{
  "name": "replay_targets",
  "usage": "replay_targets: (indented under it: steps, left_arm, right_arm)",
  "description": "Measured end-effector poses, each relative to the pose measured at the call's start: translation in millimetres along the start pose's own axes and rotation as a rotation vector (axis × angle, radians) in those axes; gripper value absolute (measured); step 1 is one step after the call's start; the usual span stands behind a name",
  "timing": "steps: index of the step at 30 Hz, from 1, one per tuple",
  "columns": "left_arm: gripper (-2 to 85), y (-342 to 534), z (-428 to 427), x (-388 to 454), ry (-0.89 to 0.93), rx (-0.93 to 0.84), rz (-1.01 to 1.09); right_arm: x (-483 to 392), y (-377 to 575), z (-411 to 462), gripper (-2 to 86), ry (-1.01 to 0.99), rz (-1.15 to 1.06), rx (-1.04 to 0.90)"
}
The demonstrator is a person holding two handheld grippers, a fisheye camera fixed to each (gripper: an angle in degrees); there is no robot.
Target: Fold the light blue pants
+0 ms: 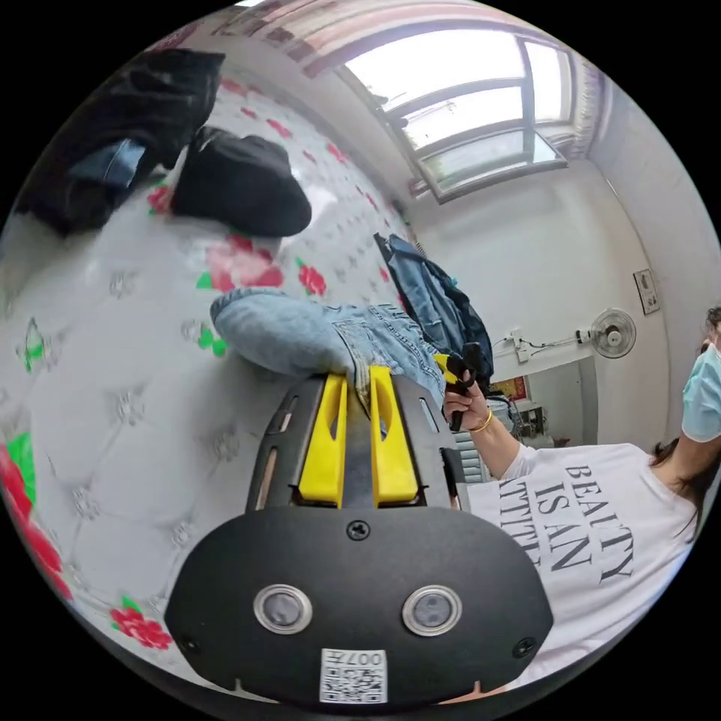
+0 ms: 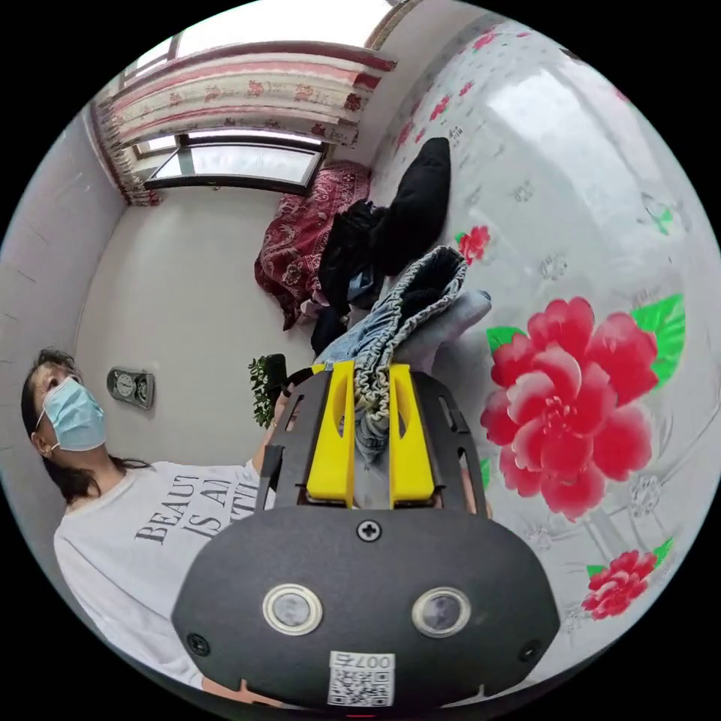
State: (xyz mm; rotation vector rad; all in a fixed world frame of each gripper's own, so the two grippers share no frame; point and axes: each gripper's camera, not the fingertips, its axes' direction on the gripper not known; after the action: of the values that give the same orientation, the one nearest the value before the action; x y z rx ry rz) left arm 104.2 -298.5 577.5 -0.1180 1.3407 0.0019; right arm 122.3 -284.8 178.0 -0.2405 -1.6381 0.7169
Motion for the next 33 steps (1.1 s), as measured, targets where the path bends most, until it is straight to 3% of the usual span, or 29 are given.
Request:
replay_targets:
  steps: [5,8,11,17,22,26,28,29,33]
  left_arm:
    - [6.0,-164.2,-41.1,33.9,-0.099,0.175,0.167]
    - [7.4,-222.6,-37.6,10.9,-0.215,0.214,0.038]
    - [7.2,-214.0,-6.9,-16.1,-0.401,0.196,-0.035]
    - [3.4,-52.2,118.4,-36.5,-0.699,-0.098,0.078]
    - [-0.6,81.4,168.1,-4.8,-0.882,-0.309,0.158]
    - [-0.9,127.1,196.0,19.5,-0.869,-0.407,0.183]
    - [-1.0,132.3,215.8,22.4,-0.861,-0.456,0.205]
    - [-1.0,132.6,228.6,21.5,-0.881,-0.483,0.195]
    - [-1.0,130.9,244.7,24.5,-0.930,-0.506,0.192]
  right_arm:
    - [-97.4,-175.9,13.4,4.8,0.001,-0.221,0.154]
    - [-113.8,-246.0,42.9,4.9,0.110,-0.204,0.225]
    - [-102.1,-262.3,91.5,4.3,0.323,-0.183,0.166]
    - [-20.5,-129.8,192.5,2.6,0.672,-0.225,-0.284]
    - [-16.7,12.0,185.6,0.8,0.874,-0.243,-0.565]
    - [-35.9,88.8,195.9,0.0,1.028,-0.320,-0.750]
    - [-26.7,107.5,211.3,-0.1,1.066,-0.274,-0.801]
    - [-37.7,113.1,212.0,-0.1,1.091,-0.332,-0.691]
    - [-52.9,120.0,218.3,-0.1,1.151,-0.356,-0.642]
